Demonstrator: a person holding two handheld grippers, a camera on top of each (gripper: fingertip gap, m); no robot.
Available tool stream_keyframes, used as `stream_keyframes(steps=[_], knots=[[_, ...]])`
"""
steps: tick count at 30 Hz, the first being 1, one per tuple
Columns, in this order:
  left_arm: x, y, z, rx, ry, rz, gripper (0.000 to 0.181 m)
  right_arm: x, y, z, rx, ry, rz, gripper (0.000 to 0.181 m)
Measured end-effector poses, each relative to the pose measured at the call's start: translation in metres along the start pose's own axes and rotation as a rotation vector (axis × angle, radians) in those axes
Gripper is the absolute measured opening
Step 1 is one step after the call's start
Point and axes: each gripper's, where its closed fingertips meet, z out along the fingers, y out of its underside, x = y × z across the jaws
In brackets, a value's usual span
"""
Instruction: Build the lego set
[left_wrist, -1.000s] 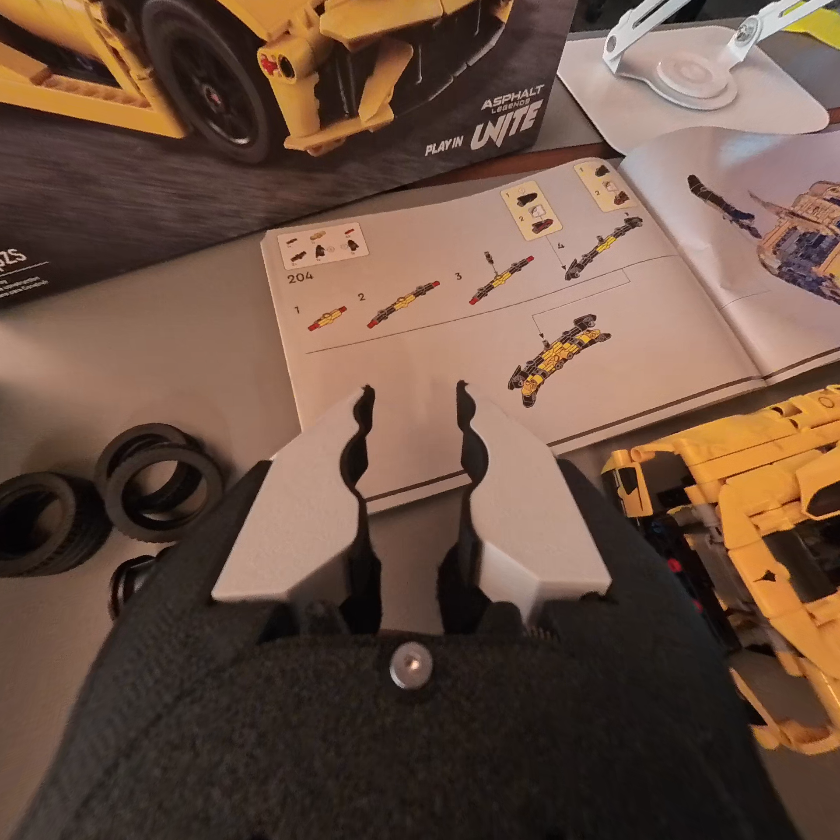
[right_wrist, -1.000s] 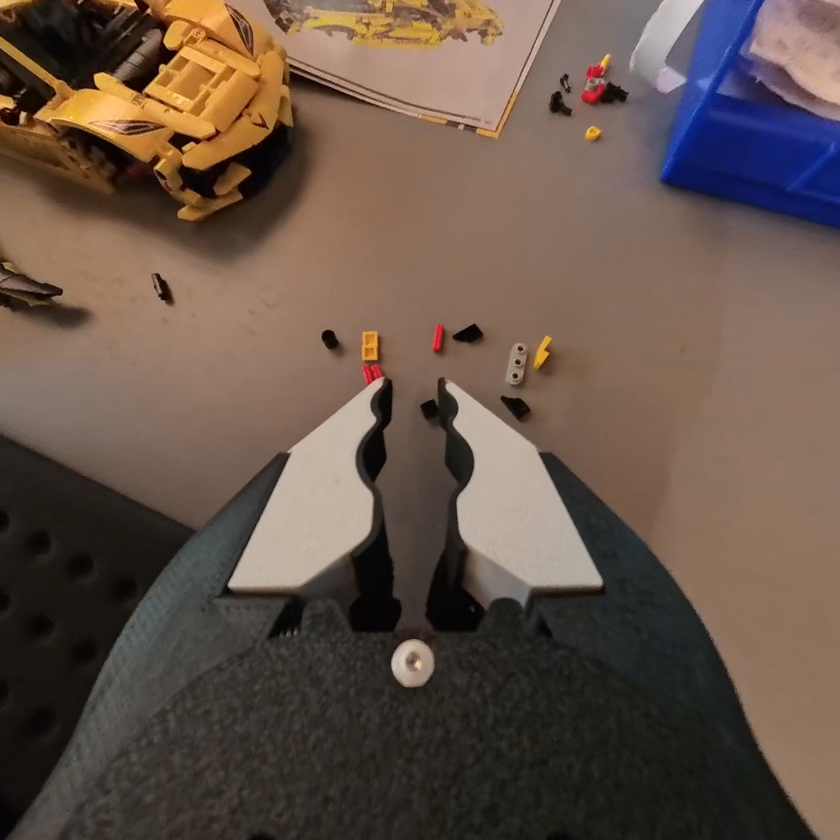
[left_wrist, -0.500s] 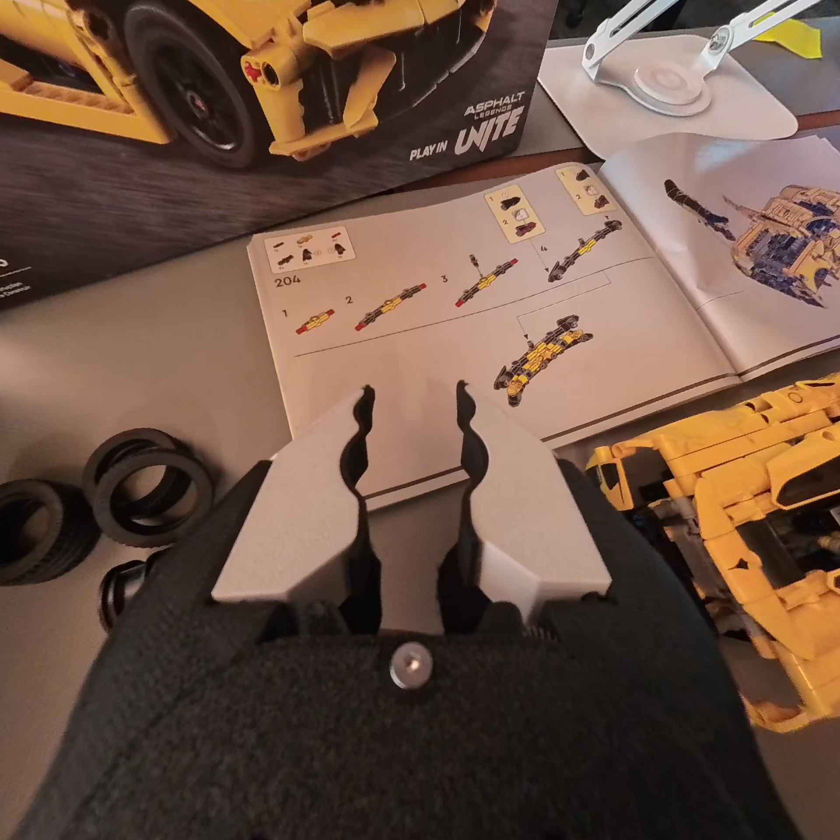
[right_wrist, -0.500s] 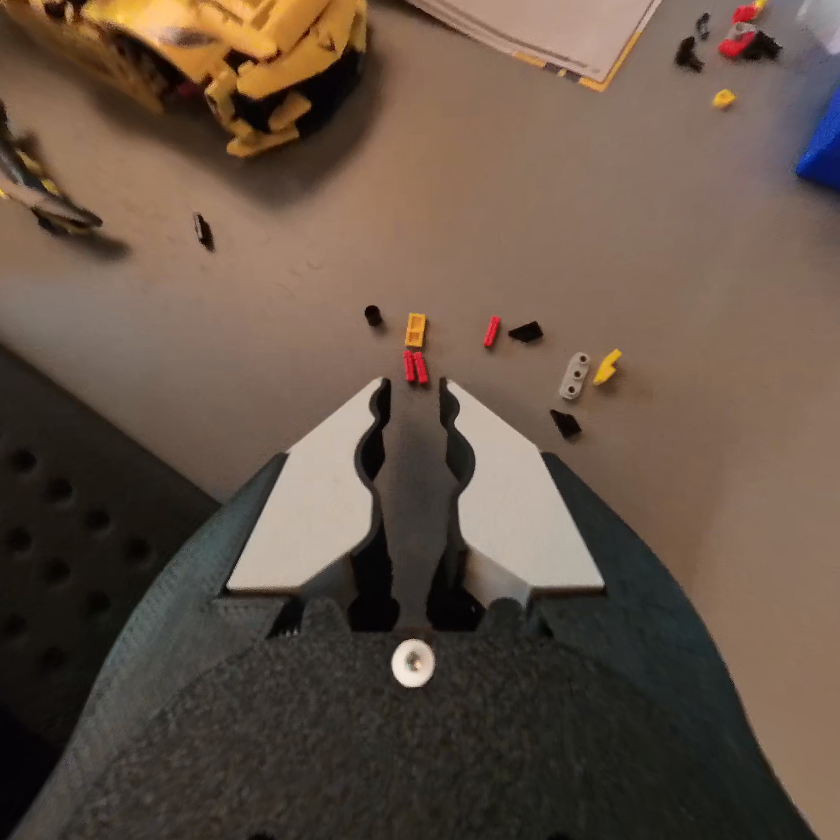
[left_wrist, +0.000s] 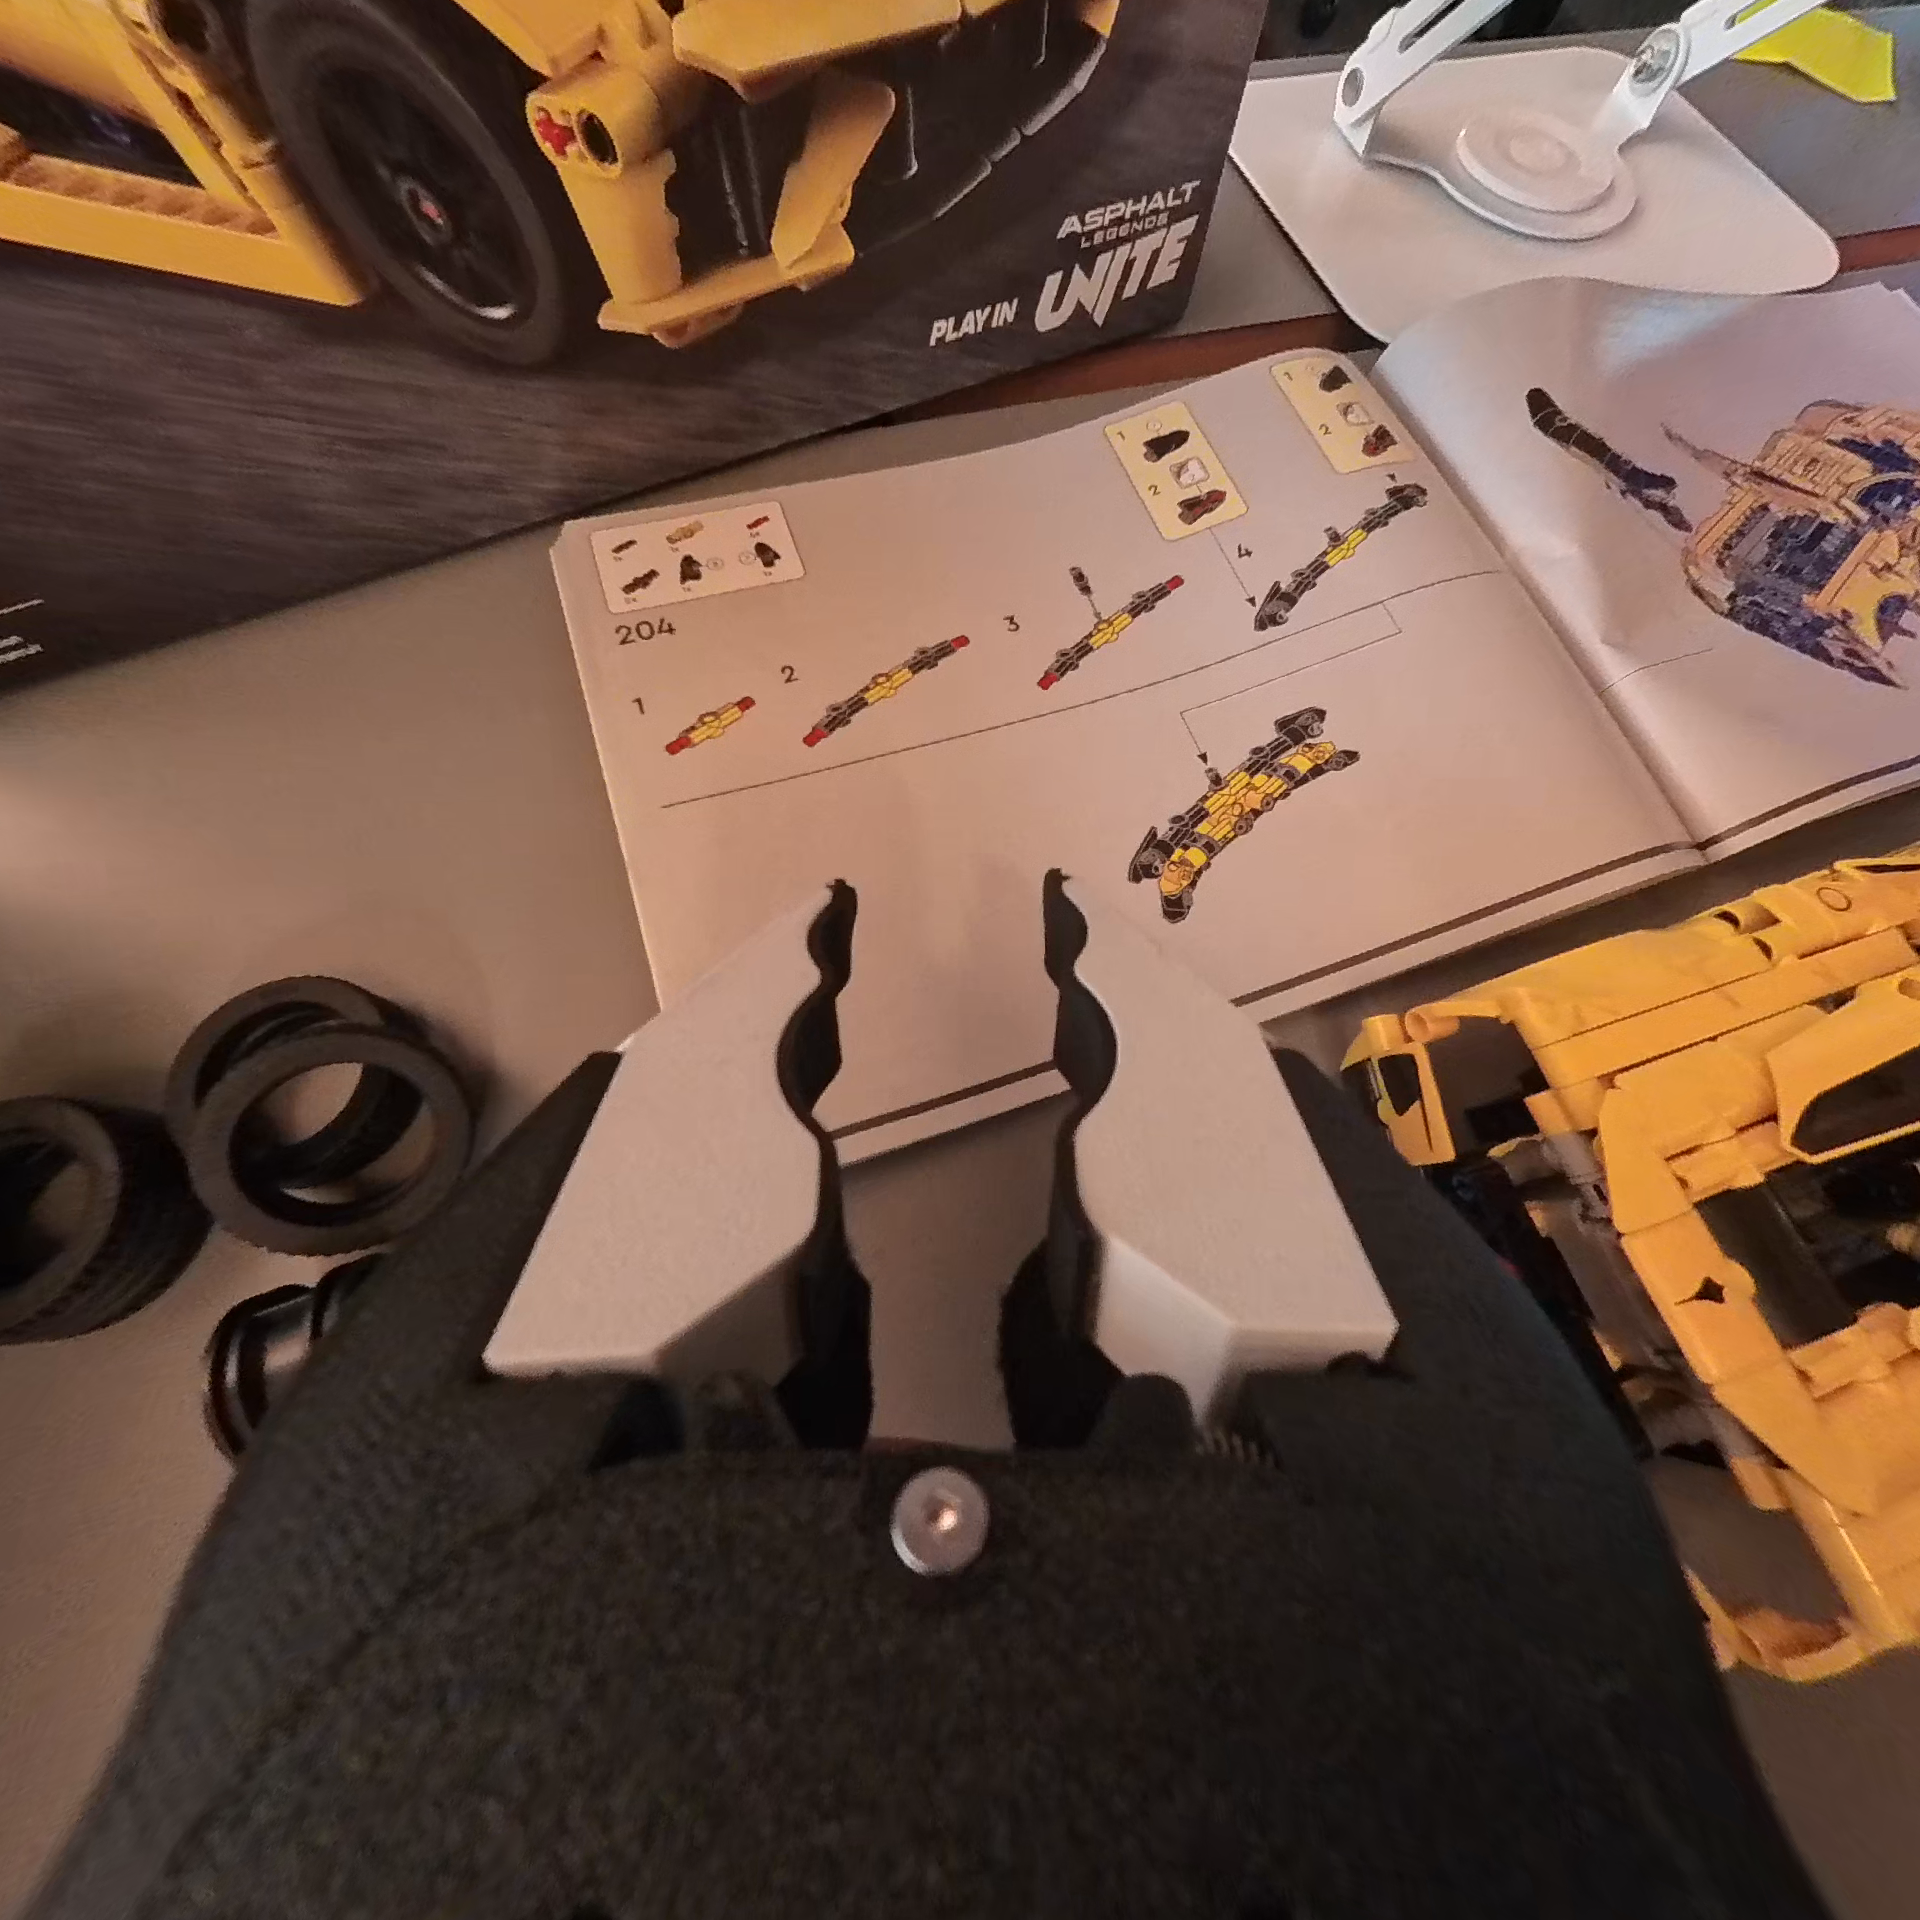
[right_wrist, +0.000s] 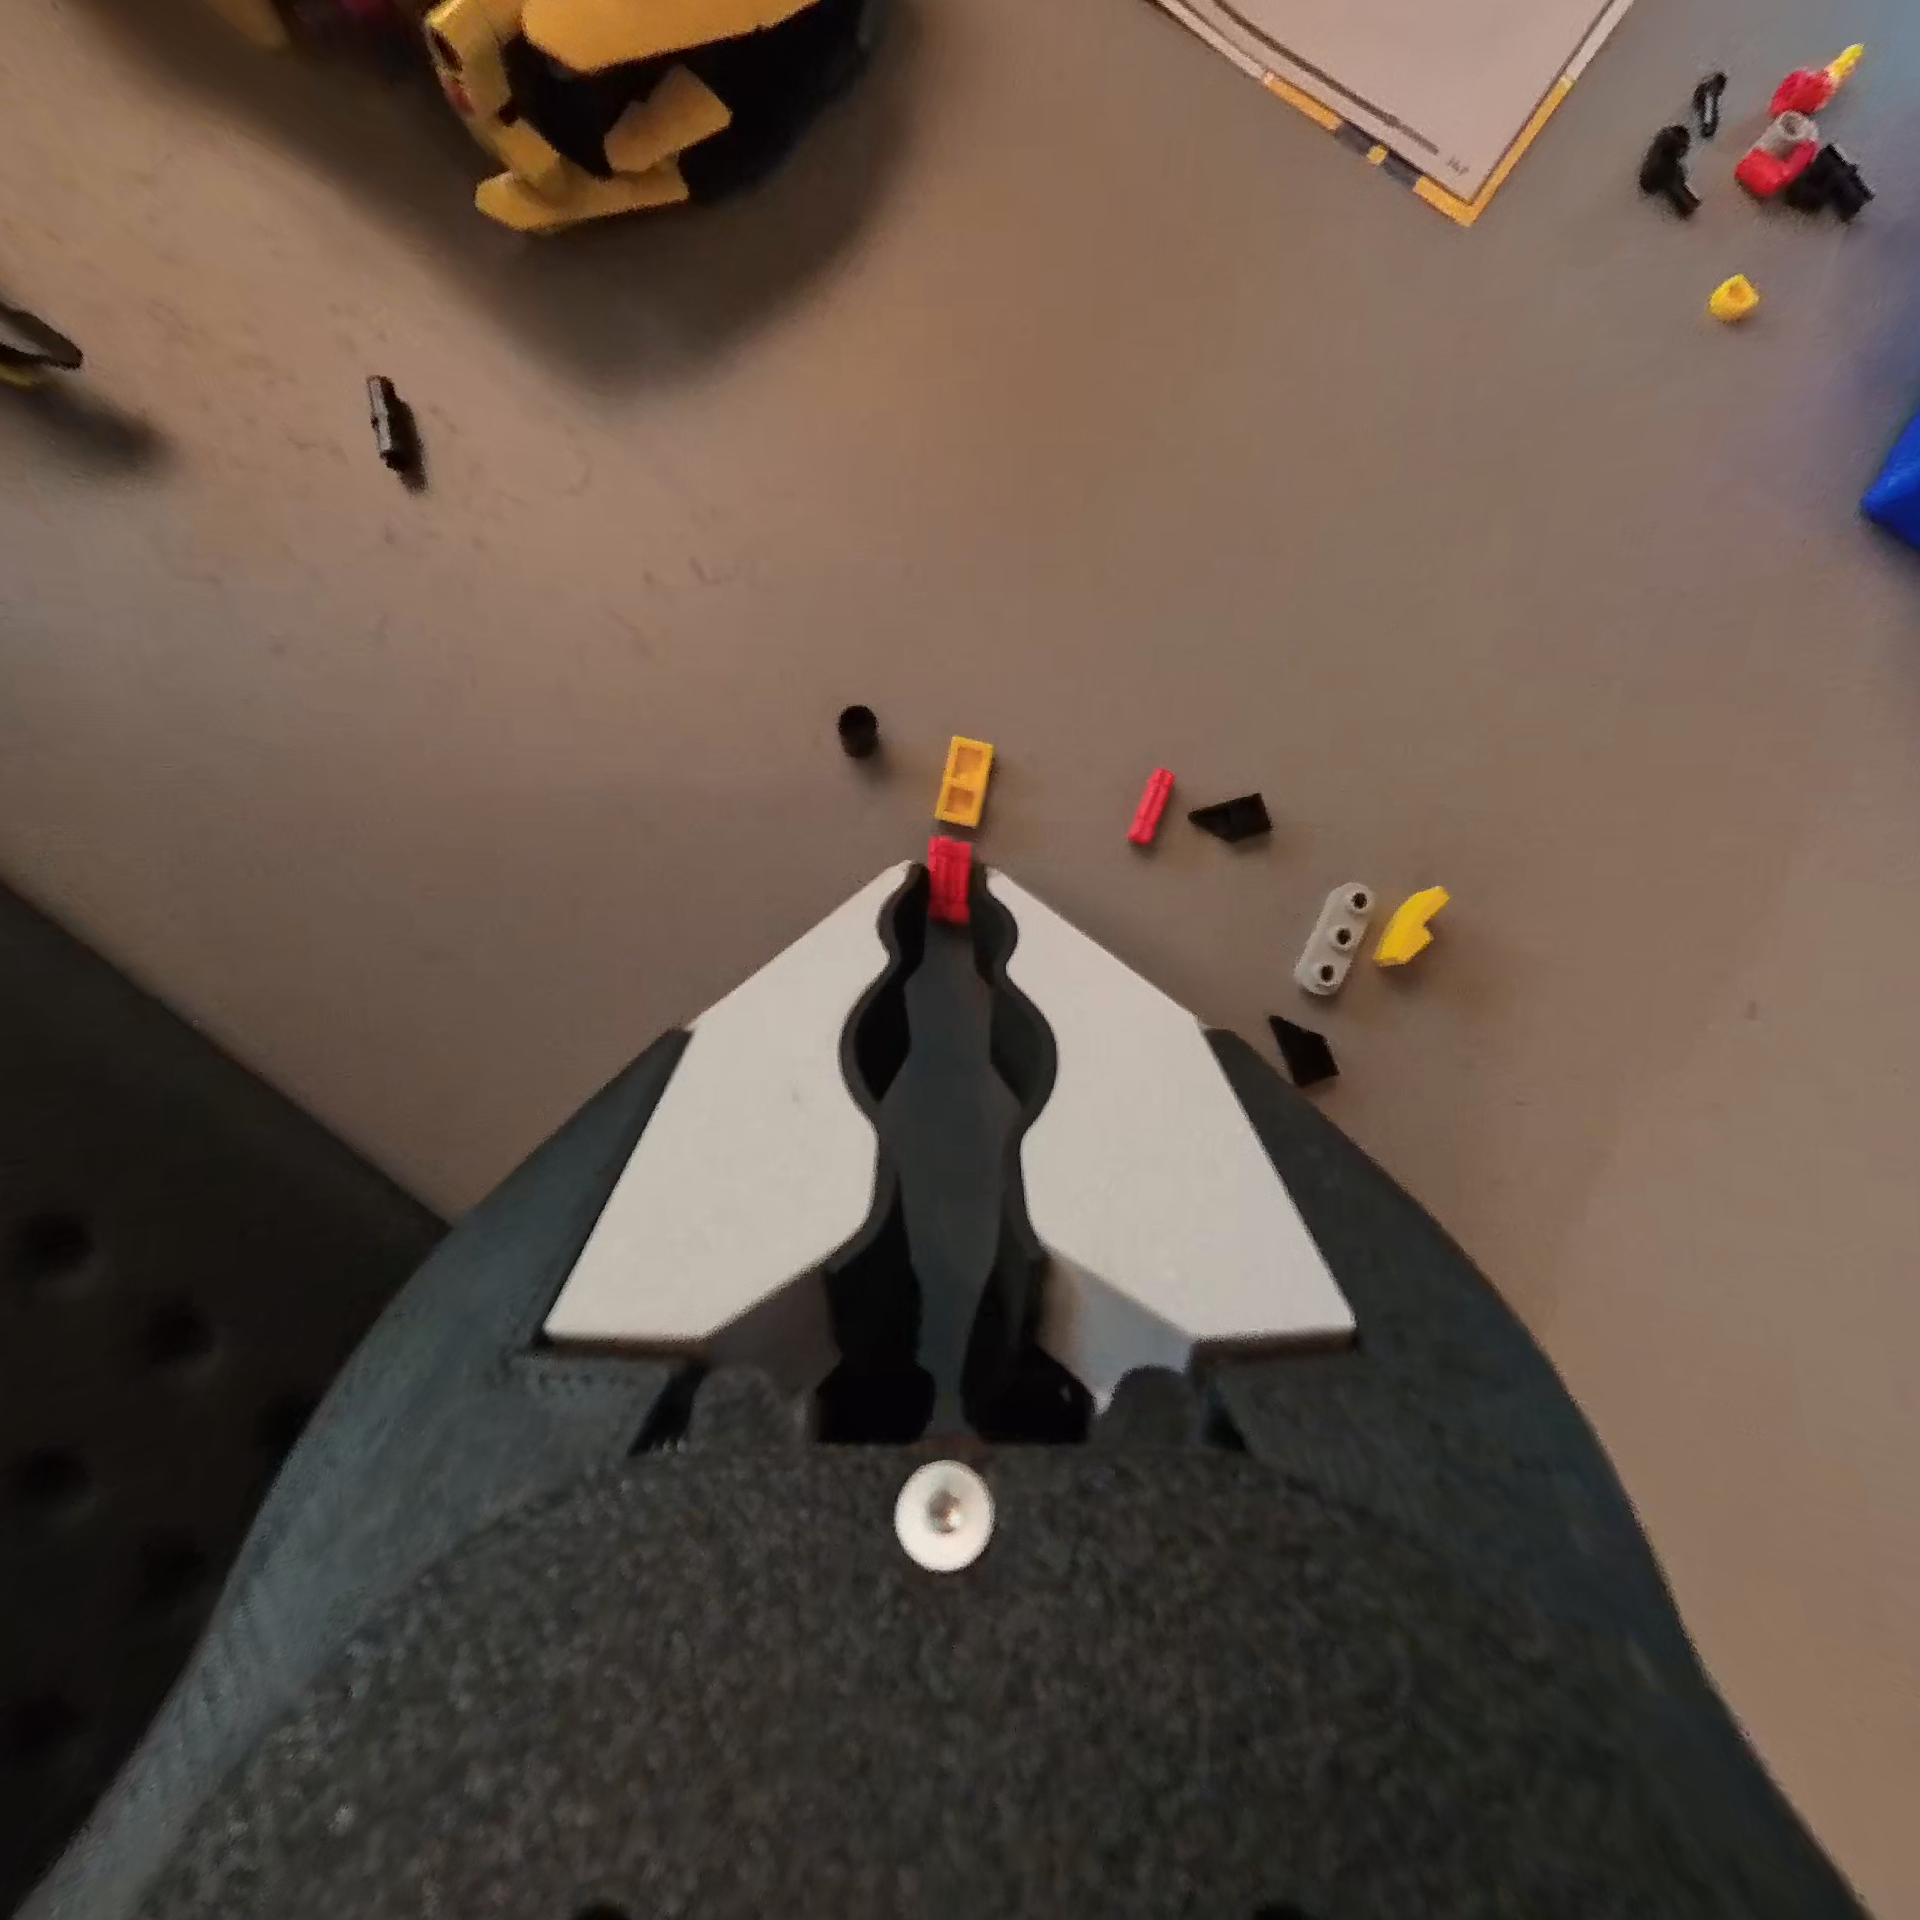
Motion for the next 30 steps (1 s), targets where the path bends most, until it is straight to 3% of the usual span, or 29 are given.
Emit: stream_keyframes(steps=[3, 6, 10, 18, 19, 22, 24, 26, 30], knots=[[0.001, 0.000, 0.000, -0.002, 0.000, 0.003, 0.037, -0.013, -0.006, 0.000, -0.004, -0.041, -0.027, 0.008], [0.001, 0.000, 0.000, -0.001, 0.001, 0.005, 0.037, -0.047, -0.030, 0.004, 0.047, -0.149, -0.082, 0.008], [0.001, -0.001, -0.001, 0.001, 0.000, 0.006, 0.037, -0.085, -0.049, 0.028, 0.019, -0.198, -0.201, 0.008], [0.002, -0.003, -0.003, 0.008, 0.005, 0.004, 0.037, -0.093, -0.057, 0.037, 0.043, -0.220, -0.204, 0.013], [0.002, -0.003, -0.003, 0.009, 0.005, 0.006, 0.037, -0.091, -0.057, 0.035, 0.044, -0.214, -0.183, 0.020], [0.002, -0.003, -0.003, 0.008, 0.005, 0.007, 0.037, -0.071, -0.062, 0.017, 0.091, -0.186, -0.108, 0.016], [0.002, -0.002, -0.002, 0.005, 0.009, 0.002, 0.037, -0.032, -0.060, 0.002, 0.124, -0.071, -0.041, 0.010], [0.004, -0.002, -0.002, 0.002, 0.015, 0.000, 0.037, 0.022, -0.038, -0.005, 0.062, 0.120, 0.034, 0.010], [0.004, -0.001, -0.001, -0.002, 0.006, 0.016, 0.037, 0.043, -0.008, 0.004, -0.020, 0.072, 0.198, 0.013]])
